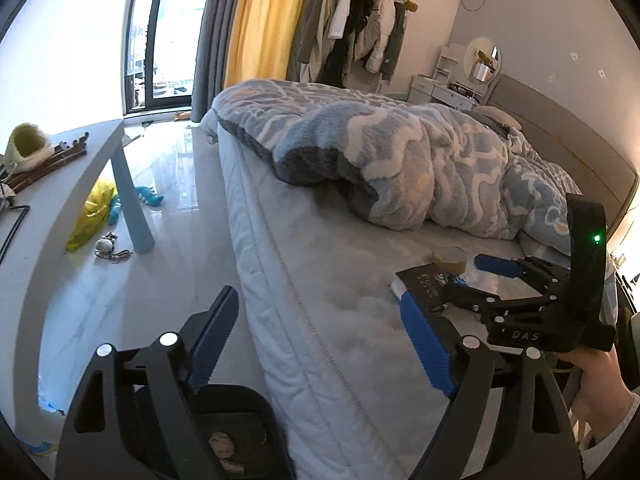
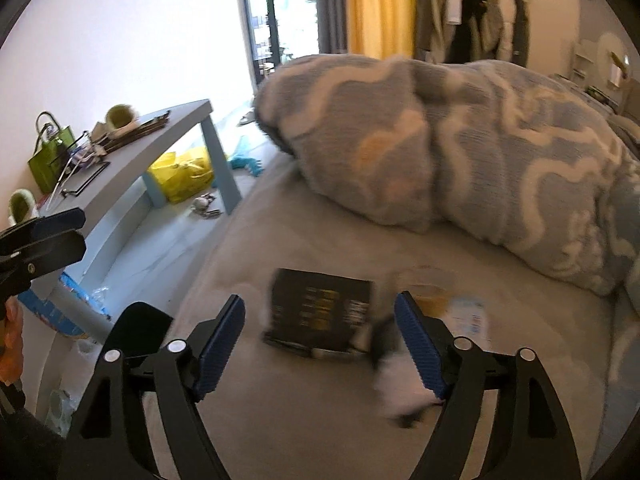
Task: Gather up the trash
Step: 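Move both tools back over the bed toward the remaining items, then grasp the clear bubble wrap piece with the right tool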
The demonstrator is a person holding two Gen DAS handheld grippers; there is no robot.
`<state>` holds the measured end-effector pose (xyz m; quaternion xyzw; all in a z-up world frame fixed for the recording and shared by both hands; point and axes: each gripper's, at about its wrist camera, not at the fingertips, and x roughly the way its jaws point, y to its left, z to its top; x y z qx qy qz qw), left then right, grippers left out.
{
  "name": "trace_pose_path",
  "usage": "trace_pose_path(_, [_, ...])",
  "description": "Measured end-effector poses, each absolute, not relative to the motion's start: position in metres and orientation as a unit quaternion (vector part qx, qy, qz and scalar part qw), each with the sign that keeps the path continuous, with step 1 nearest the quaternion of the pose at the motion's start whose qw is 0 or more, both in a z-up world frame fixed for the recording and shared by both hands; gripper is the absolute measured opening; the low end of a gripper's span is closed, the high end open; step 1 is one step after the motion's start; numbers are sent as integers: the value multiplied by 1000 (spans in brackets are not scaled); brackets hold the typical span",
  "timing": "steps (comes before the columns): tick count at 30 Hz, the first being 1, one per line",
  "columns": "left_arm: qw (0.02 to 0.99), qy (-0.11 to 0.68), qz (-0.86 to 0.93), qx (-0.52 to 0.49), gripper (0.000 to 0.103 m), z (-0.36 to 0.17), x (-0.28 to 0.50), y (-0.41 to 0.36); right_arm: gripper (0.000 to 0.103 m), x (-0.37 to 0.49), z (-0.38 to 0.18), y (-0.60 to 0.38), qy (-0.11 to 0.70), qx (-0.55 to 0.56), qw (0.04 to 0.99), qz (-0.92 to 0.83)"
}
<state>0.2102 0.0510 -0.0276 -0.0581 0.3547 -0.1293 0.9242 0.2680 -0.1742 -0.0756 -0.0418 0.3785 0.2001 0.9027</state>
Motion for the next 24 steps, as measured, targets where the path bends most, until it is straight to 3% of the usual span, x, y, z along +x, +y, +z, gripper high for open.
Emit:
trace_pose_path(18, [902,407,-135,-55,89,-56,249,-20,88,287,-103,-240,440,13,874,204])
trace_pose_path(20, [899,414,-133,-55,89,-59,254,-25,73,290,-105,-243,447,20,869,209])
trace_pose_path(24, [896,420,-139,-48,89,-62,256,-38,65,292,-105,-248,452,19,867,211])
